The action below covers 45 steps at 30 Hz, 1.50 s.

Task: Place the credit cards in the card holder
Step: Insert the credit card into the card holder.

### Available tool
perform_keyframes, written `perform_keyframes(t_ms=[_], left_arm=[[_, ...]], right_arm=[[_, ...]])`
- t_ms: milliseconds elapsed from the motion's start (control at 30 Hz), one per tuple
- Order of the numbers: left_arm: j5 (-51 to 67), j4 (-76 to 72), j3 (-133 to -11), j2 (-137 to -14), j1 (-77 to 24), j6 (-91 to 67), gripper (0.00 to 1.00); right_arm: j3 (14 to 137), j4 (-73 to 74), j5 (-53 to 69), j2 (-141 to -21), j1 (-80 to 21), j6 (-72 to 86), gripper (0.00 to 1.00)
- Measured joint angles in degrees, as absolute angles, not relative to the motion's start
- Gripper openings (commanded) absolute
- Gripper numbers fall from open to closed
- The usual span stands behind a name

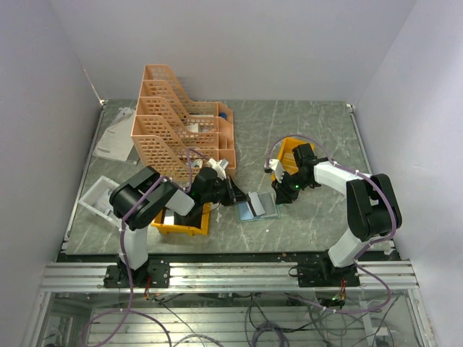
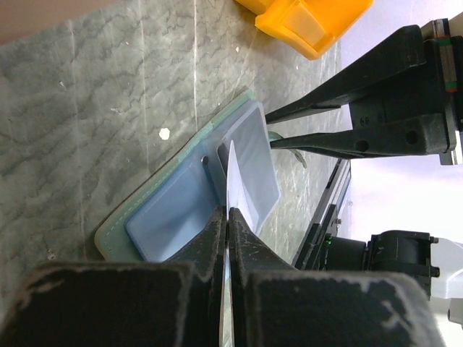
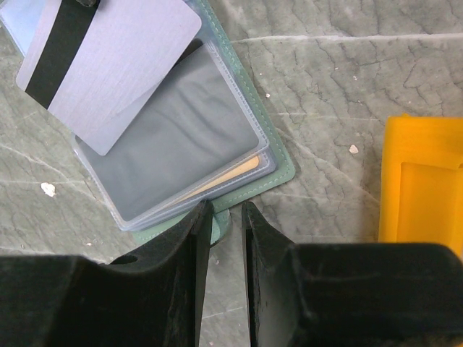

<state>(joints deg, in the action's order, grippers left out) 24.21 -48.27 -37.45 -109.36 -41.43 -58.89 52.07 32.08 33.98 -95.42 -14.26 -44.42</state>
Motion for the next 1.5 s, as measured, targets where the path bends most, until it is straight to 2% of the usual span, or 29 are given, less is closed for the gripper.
perform_keyframes(t_ms=[767,1133,1500], left_arm=[[20.1,-38.96,-40.12,-107.35,-43.2,-59.22,0.07],[18.48,-32.1,-41.65,-105.67,-43.77,-58.85,0.21],[13.43,-21.21,-45.58,-104.88,-45.56,-56.34,0.21]], right_arm=[[52.07,32.49,34.0,-95.42,-14.26,-44.45,0.24],[52.07,32.51,34.0,-95.42,-14.28,-44.45,0.24],[52.07,32.53,33.98,-95.42,-14.35,-44.42,0.24]])
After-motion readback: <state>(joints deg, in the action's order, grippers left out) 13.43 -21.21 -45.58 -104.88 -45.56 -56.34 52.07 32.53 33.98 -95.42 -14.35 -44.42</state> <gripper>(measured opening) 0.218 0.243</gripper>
